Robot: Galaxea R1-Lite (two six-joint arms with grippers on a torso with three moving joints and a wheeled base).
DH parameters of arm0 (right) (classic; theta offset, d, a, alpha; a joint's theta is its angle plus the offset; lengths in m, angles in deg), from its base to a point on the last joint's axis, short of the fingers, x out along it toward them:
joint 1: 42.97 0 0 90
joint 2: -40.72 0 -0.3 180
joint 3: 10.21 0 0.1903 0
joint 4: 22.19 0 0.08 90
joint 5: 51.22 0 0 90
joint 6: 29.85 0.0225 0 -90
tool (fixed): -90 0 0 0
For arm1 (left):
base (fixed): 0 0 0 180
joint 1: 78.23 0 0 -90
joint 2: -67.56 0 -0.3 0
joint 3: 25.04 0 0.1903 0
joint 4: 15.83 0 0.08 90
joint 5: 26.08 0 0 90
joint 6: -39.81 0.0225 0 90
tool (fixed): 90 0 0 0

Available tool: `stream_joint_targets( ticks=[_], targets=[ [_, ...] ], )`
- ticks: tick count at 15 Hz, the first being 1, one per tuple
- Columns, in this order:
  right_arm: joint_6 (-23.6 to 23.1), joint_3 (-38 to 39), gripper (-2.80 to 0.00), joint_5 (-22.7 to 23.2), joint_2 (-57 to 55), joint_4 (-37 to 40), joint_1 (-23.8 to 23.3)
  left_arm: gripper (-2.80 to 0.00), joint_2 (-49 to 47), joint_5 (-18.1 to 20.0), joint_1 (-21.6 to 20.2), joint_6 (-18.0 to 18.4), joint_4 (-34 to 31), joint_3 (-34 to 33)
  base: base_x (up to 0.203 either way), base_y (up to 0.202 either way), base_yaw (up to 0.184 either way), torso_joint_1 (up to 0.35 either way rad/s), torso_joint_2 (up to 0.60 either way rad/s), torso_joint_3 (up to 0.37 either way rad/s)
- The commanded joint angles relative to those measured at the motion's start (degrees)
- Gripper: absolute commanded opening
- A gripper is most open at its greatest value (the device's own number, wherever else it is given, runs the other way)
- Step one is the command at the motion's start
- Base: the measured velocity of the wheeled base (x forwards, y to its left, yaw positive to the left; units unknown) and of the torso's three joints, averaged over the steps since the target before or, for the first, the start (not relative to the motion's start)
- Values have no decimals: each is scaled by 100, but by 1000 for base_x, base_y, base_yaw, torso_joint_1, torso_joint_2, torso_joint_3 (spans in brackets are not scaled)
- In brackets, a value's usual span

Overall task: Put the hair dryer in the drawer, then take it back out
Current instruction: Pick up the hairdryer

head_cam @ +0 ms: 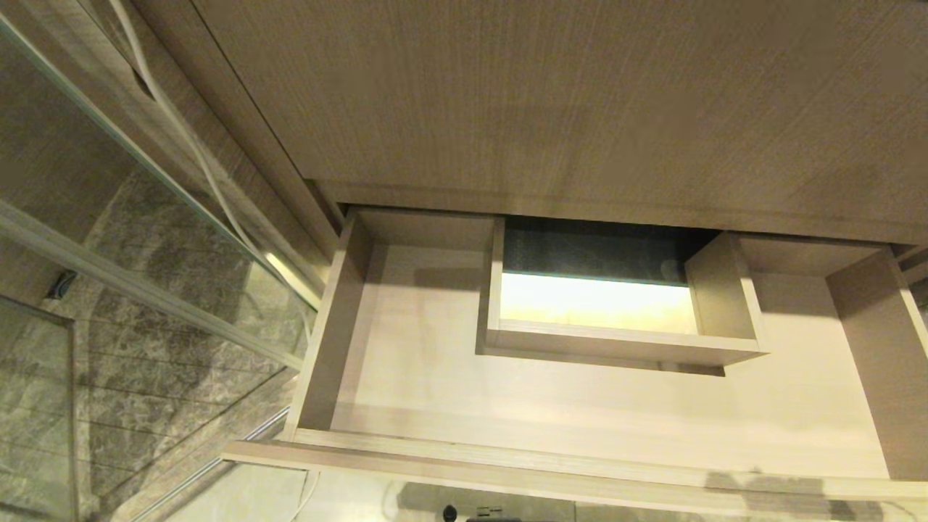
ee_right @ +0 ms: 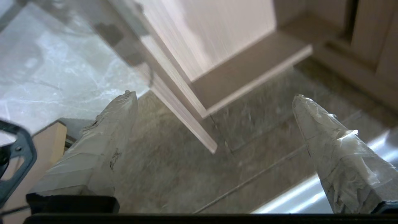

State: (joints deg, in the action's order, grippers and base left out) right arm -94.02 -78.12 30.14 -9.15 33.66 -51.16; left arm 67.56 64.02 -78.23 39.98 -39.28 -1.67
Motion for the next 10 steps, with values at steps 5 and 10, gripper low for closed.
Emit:
stream_joint_targets(
  ticks=[5,10],
  targets=[
    [308,7,-280,-4,-190,-312,-648,0,0,-2,0,0,0,0,0,0,0,0,0,0],
    [413,-58,-280,-21,-292,-327,-725,0,0,-2,0,0,0,0,0,0,0,0,0,0]
  ],
)
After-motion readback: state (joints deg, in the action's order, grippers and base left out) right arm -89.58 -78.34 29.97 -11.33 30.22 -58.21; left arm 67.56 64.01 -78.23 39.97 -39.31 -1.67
